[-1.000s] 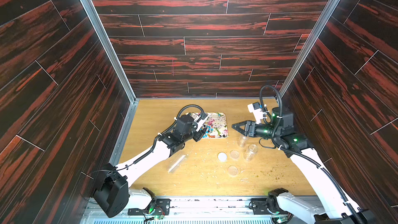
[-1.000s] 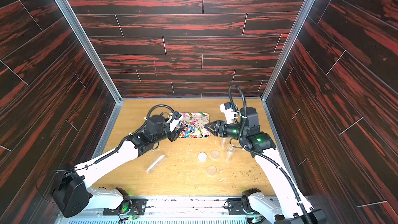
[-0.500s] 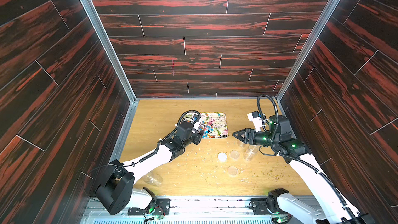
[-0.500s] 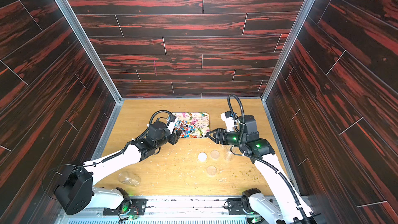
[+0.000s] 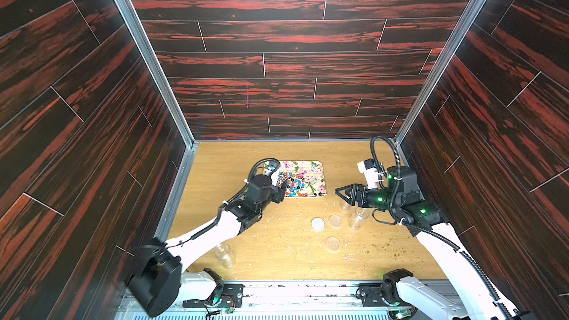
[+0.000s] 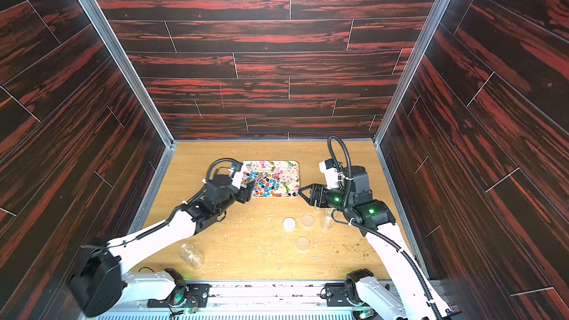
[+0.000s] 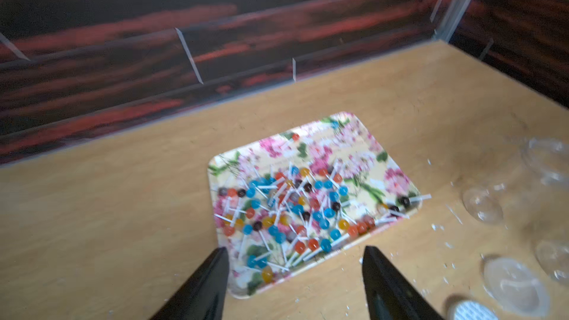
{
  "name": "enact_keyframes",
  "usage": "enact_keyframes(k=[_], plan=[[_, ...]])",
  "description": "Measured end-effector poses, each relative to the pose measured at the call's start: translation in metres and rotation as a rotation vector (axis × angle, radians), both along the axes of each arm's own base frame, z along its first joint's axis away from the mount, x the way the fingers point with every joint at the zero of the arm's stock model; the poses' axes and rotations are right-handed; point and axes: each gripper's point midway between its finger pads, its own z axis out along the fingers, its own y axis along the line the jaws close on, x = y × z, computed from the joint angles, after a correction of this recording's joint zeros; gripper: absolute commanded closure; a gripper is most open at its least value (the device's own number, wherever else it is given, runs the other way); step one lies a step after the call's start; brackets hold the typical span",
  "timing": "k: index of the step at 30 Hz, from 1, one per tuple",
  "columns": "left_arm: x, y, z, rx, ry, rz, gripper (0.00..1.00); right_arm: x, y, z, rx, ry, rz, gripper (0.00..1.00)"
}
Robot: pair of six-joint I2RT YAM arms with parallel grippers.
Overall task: Pour the candies out of the jar
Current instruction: Reset both arms
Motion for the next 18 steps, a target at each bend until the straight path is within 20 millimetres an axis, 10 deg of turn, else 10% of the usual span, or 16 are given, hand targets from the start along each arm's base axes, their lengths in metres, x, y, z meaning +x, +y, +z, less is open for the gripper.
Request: enact_keyframes(k=[2, 8, 13, 18], plan=[[0.001, 0.020, 0.024, -0.013, -0.060, 0.070, 0.18, 0.008, -0.008, 0.002, -0.043, -0.037, -0.043, 0.01], [0.009, 0.150, 0.064, -0.106, -0.184, 0.454, 0.12, 0.047, -0.053, 0.010, -0.243, -0.216, -0.245, 0.01], [0.001, 0.238, 0.004, -0.045, -0.106, 0.743, 0.09, 0.084, -0.126, 0.001, -0.340, -0.315, -0.507, 0.01], [-0.009, 0.280, -0.067, 0.035, 0.005, 0.888, 0.07, 0.099, -0.198, -0.061, -0.423, -0.299, -0.721, 0.01]])
